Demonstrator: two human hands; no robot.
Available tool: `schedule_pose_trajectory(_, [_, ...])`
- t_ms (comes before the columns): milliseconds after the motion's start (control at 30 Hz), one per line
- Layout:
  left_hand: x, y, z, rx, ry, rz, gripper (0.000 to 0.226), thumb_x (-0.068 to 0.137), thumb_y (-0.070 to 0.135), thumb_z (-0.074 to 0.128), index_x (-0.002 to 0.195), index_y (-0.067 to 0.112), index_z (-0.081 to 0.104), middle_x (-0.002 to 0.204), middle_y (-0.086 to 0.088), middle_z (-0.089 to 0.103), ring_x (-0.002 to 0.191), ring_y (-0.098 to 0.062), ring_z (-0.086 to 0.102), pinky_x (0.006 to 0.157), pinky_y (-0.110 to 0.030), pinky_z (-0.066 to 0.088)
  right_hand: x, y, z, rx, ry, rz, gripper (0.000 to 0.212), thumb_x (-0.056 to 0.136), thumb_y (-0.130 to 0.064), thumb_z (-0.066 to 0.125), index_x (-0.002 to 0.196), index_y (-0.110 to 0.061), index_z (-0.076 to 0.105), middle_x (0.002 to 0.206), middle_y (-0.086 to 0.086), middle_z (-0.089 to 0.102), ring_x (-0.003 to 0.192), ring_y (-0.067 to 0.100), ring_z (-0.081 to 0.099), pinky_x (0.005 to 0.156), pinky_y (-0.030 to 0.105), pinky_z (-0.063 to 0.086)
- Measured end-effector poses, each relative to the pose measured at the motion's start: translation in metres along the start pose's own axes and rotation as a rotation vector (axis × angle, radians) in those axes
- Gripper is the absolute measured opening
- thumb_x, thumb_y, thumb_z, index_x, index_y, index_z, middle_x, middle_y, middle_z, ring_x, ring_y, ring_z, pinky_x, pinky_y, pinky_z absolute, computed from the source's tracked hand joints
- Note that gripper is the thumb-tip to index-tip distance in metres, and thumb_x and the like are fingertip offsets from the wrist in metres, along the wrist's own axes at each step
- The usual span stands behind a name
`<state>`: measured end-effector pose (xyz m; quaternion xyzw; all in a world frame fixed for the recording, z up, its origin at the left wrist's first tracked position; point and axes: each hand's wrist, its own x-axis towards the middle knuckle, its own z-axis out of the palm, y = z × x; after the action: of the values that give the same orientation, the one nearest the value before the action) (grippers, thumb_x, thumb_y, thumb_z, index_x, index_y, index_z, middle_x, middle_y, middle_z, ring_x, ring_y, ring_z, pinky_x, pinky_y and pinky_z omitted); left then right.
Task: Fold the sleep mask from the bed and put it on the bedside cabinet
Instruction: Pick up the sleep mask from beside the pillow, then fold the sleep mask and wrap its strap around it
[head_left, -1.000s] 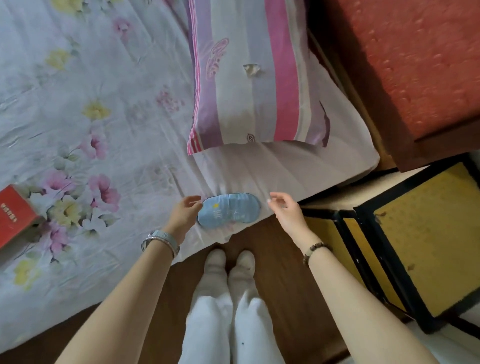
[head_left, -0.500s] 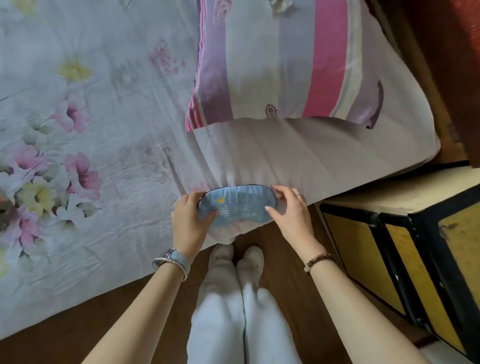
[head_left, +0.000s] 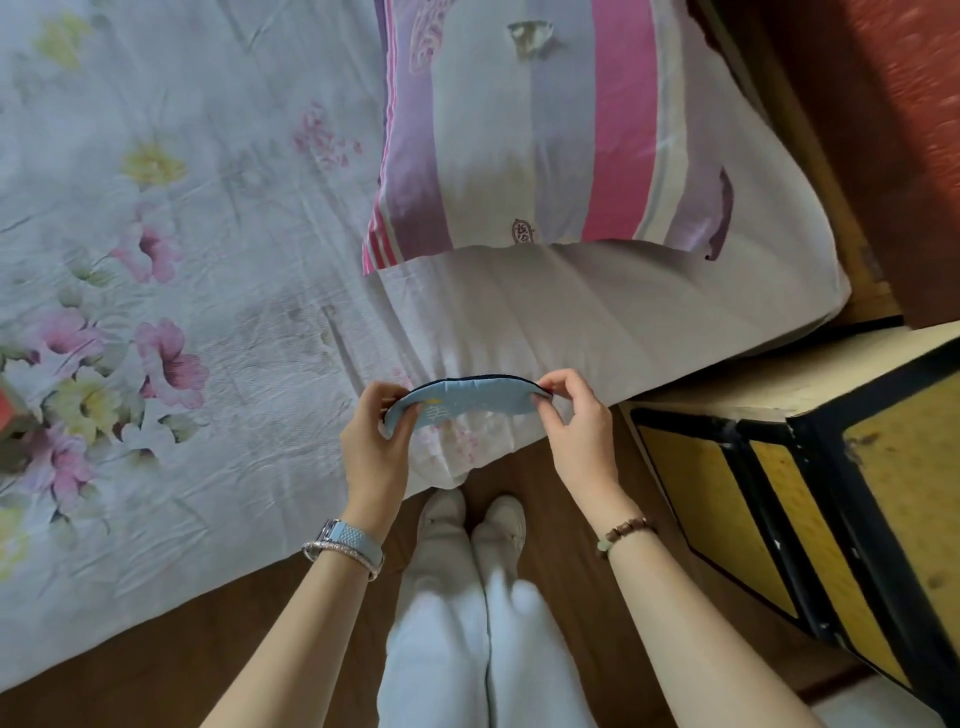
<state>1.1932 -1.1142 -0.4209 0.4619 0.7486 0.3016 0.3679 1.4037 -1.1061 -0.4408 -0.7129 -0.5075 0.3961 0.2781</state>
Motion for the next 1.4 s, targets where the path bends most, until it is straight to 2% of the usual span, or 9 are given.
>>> schedule_pose_trajectory(233, [-0.013, 0.081, -0.045, -0.181, 0.104, -0.017, 0.008, 0.092, 0.009, 0.065, 0.099, 0.009, 0.062, 0.094, -0.004, 0.067, 0.089, -0.022, 0.064, 0.081, -0.034, 0.053, -0.014, -0.095, -0.055, 0.09, 0.123, -0.214, 0.015, 0.092, -0.009, 0.063, 0.101, -0.021, 0.065, 0.097, -0.003, 0.066, 0.097, -0.008, 0.058, 0.083, 0.006, 0.043])
schedule_pose_trajectory(400, [-0.013, 0.159, -0.093, -0.39, 0.178, -0.004, 0.022, 0.092, 0.006, 0.063, 0.087, 0.027, 0.06, 0.087, 0.004, 0.065, 0.078, 0.005, 0.062, 0.074, -0.015, 0.05, -0.018, -0.193, -0.105, 0.11, 0.159, -0.406, 0.014, 0.091, -0.003, 0.064, 0.1, -0.013, 0.07, 0.096, 0.0, 0.066, 0.094, 0.002, 0.061, 0.086, 0.014, 0.047])
schedule_pose_trajectory(533, [-0.012, 0.214, -0.128, -0.607, 0.185, -0.115, 0.017, 0.095, 0.013, 0.061, 0.09, 0.03, 0.062, 0.096, 0.003, 0.067, 0.091, -0.008, 0.065, 0.088, -0.036, 0.054, -0.023, -0.279, -0.139, 0.113, 0.154, -0.593, 0.017, 0.089, 0.0, 0.067, 0.099, -0.012, 0.072, 0.096, 0.002, 0.067, 0.091, 0.011, 0.065, 0.084, 0.023, 0.054])
schedule_pose_trajectory(600, [-0.009, 0.236, -0.139, -0.74, 0.071, -0.269, 0.01, 0.097, 0.024, 0.059, 0.106, 0.025, 0.062, 0.111, -0.002, 0.062, 0.106, -0.02, 0.063, 0.092, -0.043, 0.054, -0.027, -0.318, -0.15, 0.079, 0.123, -0.662, 0.016, 0.089, -0.002, 0.067, 0.099, -0.012, 0.073, 0.095, 0.005, 0.068, 0.089, 0.019, 0.067, 0.079, 0.036, 0.057])
schedule_pose_trajectory(700, [-0.005, 0.271, -0.144, -1.184, -0.229, -0.561, 0.043, 0.1, 0.034, 0.052, 0.134, 0.008, 0.048, 0.125, -0.02, 0.053, 0.119, -0.039, 0.056, 0.099, -0.054, 0.049, -0.035, -0.36, -0.159, -0.012, 0.045, -0.792, 0.015, 0.092, -0.012, 0.063, 0.1, -0.012, 0.075, 0.095, 0.007, 0.069, 0.088, 0.024, 0.067, 0.072, 0.042, 0.057])
schedule_pose_trajectory(833, [-0.005, 0.306, -0.155, -1.565, -0.474, -0.577, 0.052, 0.091, 0.041, 0.041, 0.126, 0.003, 0.042, 0.116, -0.02, 0.052, 0.114, -0.032, 0.053, 0.089, -0.039, 0.056, -0.049, -0.38, -0.164, -0.156, 0.087, -0.943, 0.018, 0.094, -0.017, 0.061, 0.097, -0.013, 0.078, 0.09, 0.006, 0.071, 0.082, 0.025, 0.068, 0.065, 0.044, 0.056])
schedule_pose_trajectory(933, [0.001, 0.319, -0.162, -1.534, -0.507, -0.537, 0.06, 0.099, 0.044, 0.033, 0.13, -0.006, 0.047, 0.112, -0.023, 0.061, 0.1, -0.03, 0.062, 0.093, -0.036, 0.049, -0.061, -0.373, -0.168, -0.207, 0.091, -0.991, 0.015, 0.095, -0.016, 0.064, 0.101, -0.013, 0.078, 0.093, 0.005, 0.073, 0.085, 0.023, 0.069, 0.07, 0.039, 0.058])
schedule_pose_trajectory(1200, [-0.002, 0.329, -0.175, -1.358, -0.65, -0.259, 0.052, 0.102, 0.033, 0.034, 0.144, 0.004, 0.045, 0.145, -0.021, 0.05, 0.128, -0.03, 0.052, 0.107, -0.039, 0.041, -0.078, -0.361, -0.181, -0.189, 0.137, -1.001, 0.021, 0.098, -0.026, 0.06, 0.104, -0.011, 0.075, 0.098, 0.003, 0.073, 0.092, 0.018, 0.069, 0.077, 0.033, 0.057])
schedule_pose_trajectory(1400, [-0.017, 0.317, -0.176, -1.175, -0.757, -0.133, 0.059, 0.094, 0.048, 0.048, 0.143, 0.014, 0.05, 0.135, -0.017, 0.058, 0.125, -0.032, 0.055, 0.108, -0.055, 0.04, -0.068, -0.377, -0.193, -0.16, 0.289, -0.882, 0.014, 0.089, -0.015, 0.073, 0.103, -0.013, 0.075, 0.095, 0.002, 0.073, 0.091, 0.02, 0.068, 0.079, 0.036, 0.056])
